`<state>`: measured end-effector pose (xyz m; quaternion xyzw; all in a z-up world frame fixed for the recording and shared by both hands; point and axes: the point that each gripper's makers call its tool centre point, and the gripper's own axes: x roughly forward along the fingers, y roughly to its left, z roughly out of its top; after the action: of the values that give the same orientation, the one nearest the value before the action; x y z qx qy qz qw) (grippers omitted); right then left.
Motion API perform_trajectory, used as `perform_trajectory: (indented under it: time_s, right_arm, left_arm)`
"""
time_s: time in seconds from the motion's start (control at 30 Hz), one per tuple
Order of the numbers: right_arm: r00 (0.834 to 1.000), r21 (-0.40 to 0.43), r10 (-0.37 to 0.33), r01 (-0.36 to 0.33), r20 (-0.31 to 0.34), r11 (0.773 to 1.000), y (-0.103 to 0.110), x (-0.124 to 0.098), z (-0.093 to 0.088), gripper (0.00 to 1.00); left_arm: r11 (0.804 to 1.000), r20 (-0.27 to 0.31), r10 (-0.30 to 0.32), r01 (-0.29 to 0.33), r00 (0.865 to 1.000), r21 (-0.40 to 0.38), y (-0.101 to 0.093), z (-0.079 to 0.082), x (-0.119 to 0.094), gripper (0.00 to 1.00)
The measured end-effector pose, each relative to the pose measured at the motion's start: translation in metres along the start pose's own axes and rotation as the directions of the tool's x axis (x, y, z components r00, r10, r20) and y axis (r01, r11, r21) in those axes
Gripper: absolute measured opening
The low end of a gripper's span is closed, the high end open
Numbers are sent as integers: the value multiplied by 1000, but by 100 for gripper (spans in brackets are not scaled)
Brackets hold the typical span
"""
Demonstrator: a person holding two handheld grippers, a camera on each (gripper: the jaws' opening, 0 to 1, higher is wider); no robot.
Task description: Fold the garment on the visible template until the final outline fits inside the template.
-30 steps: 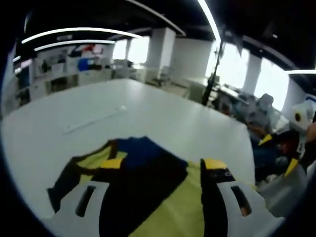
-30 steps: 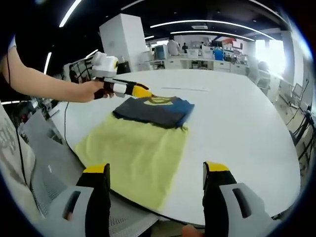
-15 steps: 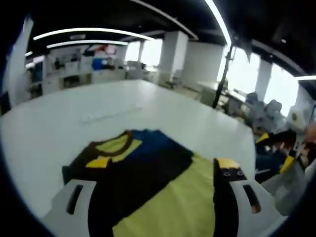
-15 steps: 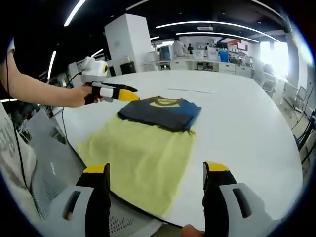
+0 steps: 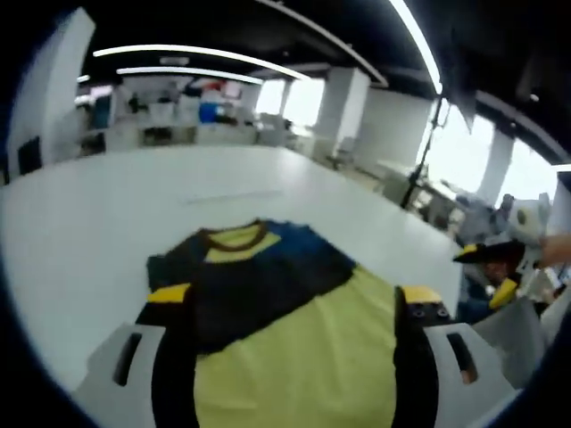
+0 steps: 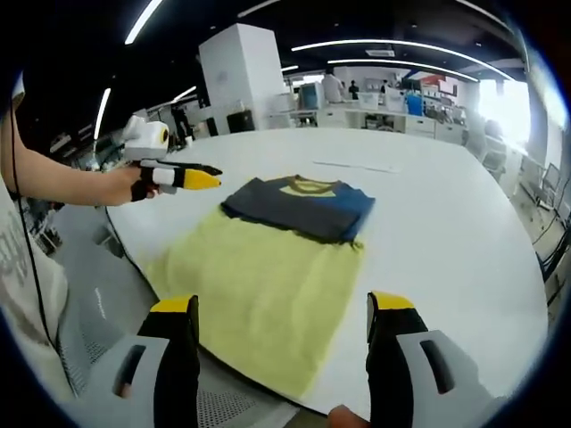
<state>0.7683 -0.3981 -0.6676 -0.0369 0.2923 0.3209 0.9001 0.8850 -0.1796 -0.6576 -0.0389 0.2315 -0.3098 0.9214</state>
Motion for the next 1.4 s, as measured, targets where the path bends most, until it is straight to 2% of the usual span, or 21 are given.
perform_trajectory:
  time_s: [0.37, 0.47, 0.57, 0.87, 0.93, 1.0, 1.17, 1.27, 1.4]
  right_arm:
    - [1000, -9, 11, -11, 5, 1000, 4, 0, 2, 77]
    - [1000, -12, 16, -16, 4, 1000, 5, 0, 1, 77]
    - [1000, -15, 19, -19, 4, 1000, 6, 0, 1, 77]
    - [999, -23, 30, -30, 9, 999, 10, 2, 4, 76]
    - [999, -24, 31, -31, 12, 999, 10, 2, 5, 76]
    - [999, -27, 34, -33, 15, 999, 10, 2, 7, 76]
    - [999, -37, 43, -43, 10, 998, 12, 0, 7, 76]
    - [999, -36, 43, -43, 11, 998, 13, -2, 7, 76]
    - [999, -33, 45, -45, 8, 998, 14, -5, 4, 76]
  left_arm:
    - [999, 2, 39, -39, 999, -17, 7, -5, -41, 94]
    - [998, 4, 38, -38, 999, -41, 4, -5, -52, 96]
    - [999, 4, 40, -40, 999, -31, -1, -6, -64, 96]
    - [998, -30, 45, -46, 999, -37, -15, -26, -92, 94]
    - [996, -42, 61, -64, 997, -68, -16, -30, -99, 94]
    - [994, -18, 70, -72, 997, -85, -20, -28, -105, 95]
    - [993, -37, 78, -81, 996, -87, -30, -38, -117, 95]
    - [993, -57, 90, -94, 994, -78, -30, -46, -123, 94]
    - [987, -67, 113, -120, 991, -110, -26, -54, -131, 93]
